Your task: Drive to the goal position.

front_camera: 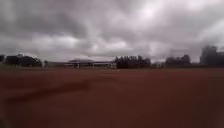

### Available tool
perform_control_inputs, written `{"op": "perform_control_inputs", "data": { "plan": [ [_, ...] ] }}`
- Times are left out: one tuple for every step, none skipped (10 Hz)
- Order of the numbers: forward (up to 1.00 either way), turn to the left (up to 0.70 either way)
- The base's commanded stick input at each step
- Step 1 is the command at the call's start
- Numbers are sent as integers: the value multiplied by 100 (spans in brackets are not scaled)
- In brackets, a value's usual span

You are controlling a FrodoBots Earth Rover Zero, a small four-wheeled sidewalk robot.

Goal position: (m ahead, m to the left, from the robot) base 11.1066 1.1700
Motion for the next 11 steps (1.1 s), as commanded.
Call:
{"op": "perform_control_inputs", "data": {
  "plan": [
    [70,0],
    [70,0],
    [70,0],
    [70,0],
    [70,0],
    [70,0],
    [70,0],
    [70,0],
    [70,0],
    [70,0],
    [70,-35]
  ]
}}
